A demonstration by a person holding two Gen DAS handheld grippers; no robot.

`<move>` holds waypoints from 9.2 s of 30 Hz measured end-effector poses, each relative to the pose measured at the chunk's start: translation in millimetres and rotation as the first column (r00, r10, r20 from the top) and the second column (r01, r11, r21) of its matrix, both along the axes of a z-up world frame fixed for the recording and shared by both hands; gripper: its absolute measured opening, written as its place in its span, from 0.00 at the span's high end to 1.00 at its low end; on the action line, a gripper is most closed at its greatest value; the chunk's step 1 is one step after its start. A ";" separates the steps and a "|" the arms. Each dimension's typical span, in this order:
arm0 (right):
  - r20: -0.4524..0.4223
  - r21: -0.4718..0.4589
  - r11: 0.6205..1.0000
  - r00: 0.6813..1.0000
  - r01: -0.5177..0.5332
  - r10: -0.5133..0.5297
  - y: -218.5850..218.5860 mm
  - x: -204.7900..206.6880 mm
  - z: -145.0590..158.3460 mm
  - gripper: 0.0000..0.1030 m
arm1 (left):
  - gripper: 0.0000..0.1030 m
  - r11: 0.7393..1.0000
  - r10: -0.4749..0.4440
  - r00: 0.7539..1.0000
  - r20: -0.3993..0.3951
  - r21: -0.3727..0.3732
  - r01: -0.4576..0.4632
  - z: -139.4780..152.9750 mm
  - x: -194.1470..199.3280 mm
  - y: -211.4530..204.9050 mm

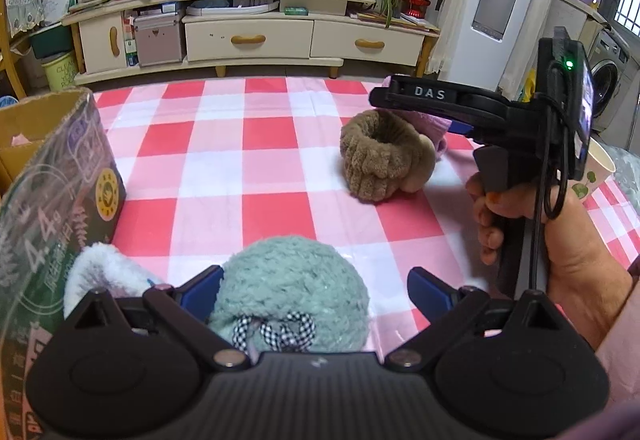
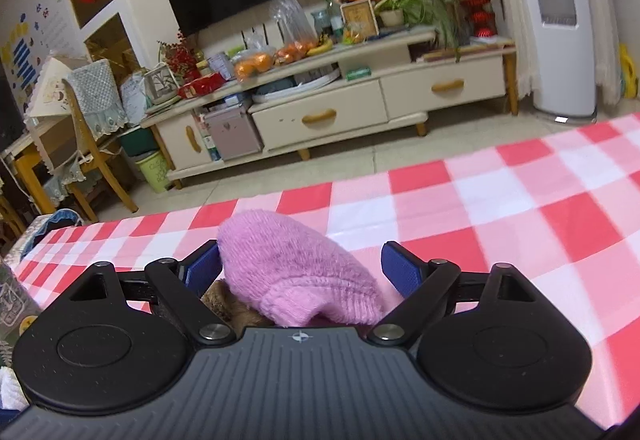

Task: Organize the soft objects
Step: 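Grasp the teal knit ball with the left gripper while the right grasps the pink knit hat, then lift and carry the teal ball and pink hat toward the cardboard box, then lower both items into the box and open both grippers, then grasp the light-blue plush slipper with the right gripper and lift it, then grasp the brown fuzzy ring with the left gripper while the right holds the slipper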

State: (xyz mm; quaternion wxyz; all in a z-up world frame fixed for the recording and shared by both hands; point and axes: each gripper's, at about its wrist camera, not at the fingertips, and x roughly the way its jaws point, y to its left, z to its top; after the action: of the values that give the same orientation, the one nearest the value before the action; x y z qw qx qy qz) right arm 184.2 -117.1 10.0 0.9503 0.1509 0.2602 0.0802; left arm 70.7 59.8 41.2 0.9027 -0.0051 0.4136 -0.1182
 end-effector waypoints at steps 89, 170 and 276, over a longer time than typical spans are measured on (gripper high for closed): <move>-0.004 -0.053 0.987 0.988 0.151 -0.152 -58.7 -233.0 -0.6 0.56 | 0.32 0.997 -0.058 0.978 0.202 0.062 0.046 -12.3 -48.4 12.9; 0.052 -0.091 0.940 0.942 -0.327 0.333 222.6 -125.2 97.8 0.17 | 0.09 0.872 0.490 0.836 0.249 -0.155 -0.465 77.1 -75.0 224.3; 0.006 -0.343 0.910 0.969 0.233 -0.246 -65.6 -223.4 6.5 0.02 | 0.05 0.940 0.064 0.843 0.534 0.251 -0.230 35.8 -102.0 -10.7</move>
State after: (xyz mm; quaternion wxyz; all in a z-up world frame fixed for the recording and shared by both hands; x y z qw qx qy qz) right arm -39.2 -182.7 16.5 0.9596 0.0160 0.2674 -0.0862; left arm -31.3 49.1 77.0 0.9766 0.1343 0.1666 0.0205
